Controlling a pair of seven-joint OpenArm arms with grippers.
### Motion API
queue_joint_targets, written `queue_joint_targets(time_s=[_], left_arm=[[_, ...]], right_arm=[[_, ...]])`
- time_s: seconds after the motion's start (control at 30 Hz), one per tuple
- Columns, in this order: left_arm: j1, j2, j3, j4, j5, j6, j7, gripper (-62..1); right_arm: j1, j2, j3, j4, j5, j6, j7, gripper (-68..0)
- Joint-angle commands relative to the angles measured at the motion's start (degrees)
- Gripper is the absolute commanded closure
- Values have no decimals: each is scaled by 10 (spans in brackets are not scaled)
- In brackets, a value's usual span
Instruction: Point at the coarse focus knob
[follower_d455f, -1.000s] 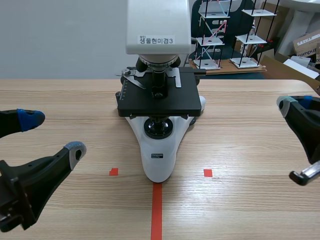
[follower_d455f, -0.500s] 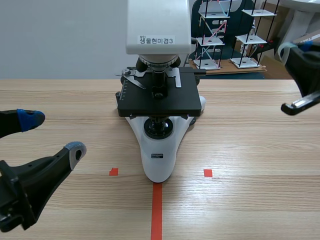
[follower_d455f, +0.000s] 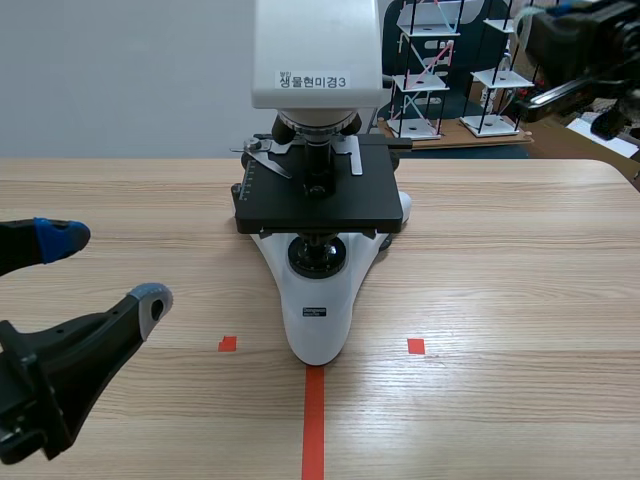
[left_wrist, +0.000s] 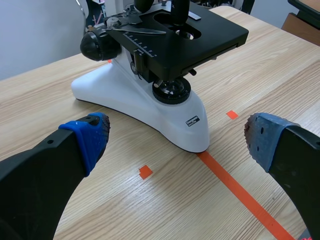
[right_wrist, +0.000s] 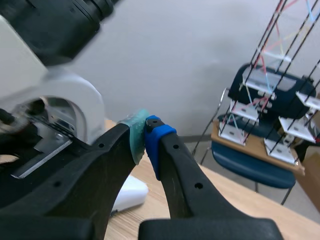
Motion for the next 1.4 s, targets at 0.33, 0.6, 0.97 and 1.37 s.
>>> queue_joint_targets(time_s=[0.33, 0.6, 0.97, 1.37], left_arm=[[3, 2, -2, 6, -5, -1, -8, -566], [3, 2, -2, 6, -5, -1, -8, -566], [3, 2, -2, 6, -5, -1, -8, -566], [3, 2, -2, 6, -5, -1, -8, -566]], right_arm=[[183, 7, -91, -146, 24, 10, -21, 0], [280, -13, -157, -224, 49, 28, -92, 0], [350, -43, -200, -256, 71, 52, -178, 0], [355, -46, -203, -256, 86, 25, -273, 0]])
